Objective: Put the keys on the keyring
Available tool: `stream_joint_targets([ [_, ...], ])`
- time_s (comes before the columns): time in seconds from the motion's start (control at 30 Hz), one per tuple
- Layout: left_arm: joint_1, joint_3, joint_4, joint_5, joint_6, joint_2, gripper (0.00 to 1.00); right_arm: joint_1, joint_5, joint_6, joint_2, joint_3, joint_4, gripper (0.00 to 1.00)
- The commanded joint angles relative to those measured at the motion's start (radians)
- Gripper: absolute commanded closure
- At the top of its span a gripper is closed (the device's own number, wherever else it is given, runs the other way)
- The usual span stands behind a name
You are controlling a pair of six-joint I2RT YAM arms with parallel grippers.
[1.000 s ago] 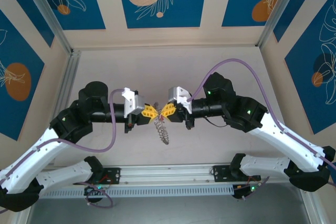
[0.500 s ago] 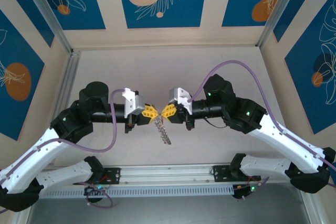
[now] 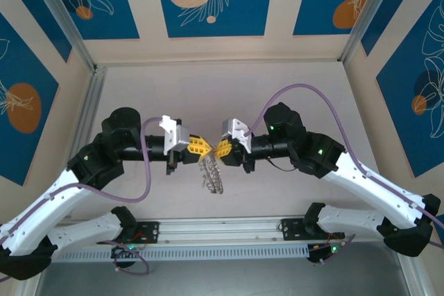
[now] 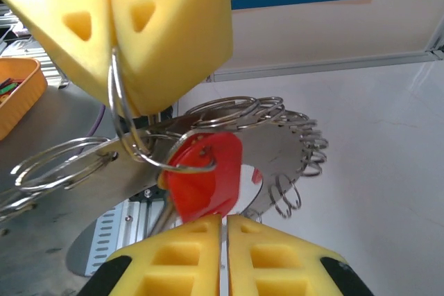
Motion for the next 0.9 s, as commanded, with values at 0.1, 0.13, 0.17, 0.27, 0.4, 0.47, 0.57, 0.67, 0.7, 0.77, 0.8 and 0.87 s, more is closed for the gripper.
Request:
stream_joint_targets([
  [0.1,-0.004,-0.004,0.06,0.032,-0.011,-0.024,1.0,-0.003,0.035,0.025,-0.046,-0.025,0.029,0.86],
  [0.13,-0.004,0.004,0.044,0.036,-0.004,-0.025,1.0,-0.003,0.053,0.028,-0.065,-0.033,0.024,0.84],
  [0.17,-0.004,0.011,0.028,0.045,0.002,-0.027,1.0,-0.004,0.075,0.03,-0.088,-0.039,0.016,0.8],
  [0.27,-0.002,0.025,-0.006,0.079,0.011,-0.022,1.0,-0.003,0.114,0.033,-0.161,-0.046,-0.011,0.71],
  [0.4,-0.003,0.018,0.0,0.125,0.002,-0.021,1.0,-0.002,0.06,0.044,-0.226,-0.051,0.02,0.61],
  [0.47,-0.002,0.012,0.013,0.15,-0.009,-0.021,1.0,-0.001,0.015,0.052,-0.226,-0.044,0.056,0.59],
  [0.57,-0.002,0.0,0.032,0.166,-0.026,-0.028,1.0,0.008,-0.019,0.05,-0.192,-0.021,0.093,0.59],
  [0.67,-0.002,-0.003,0.028,0.175,-0.034,-0.034,1.0,0.021,-0.062,0.046,-0.16,-0.008,0.126,0.59],
  [0.7,-0.003,-0.004,0.027,0.175,-0.036,-0.036,1.0,0.025,-0.085,0.047,-0.152,-0.008,0.14,0.59],
  [0.77,-0.002,-0.003,0.023,0.185,-0.036,-0.039,1.0,0.041,-0.103,0.044,-0.132,-0.004,0.161,0.59],
  [0.8,-0.003,-0.001,0.022,0.188,-0.036,-0.039,1.0,0.047,-0.095,0.039,-0.123,0.001,0.162,0.59],
  [0.87,-0.002,-0.001,0.022,0.189,-0.036,-0.039,1.0,0.056,-0.092,0.034,-0.11,0.006,0.166,0.6],
])
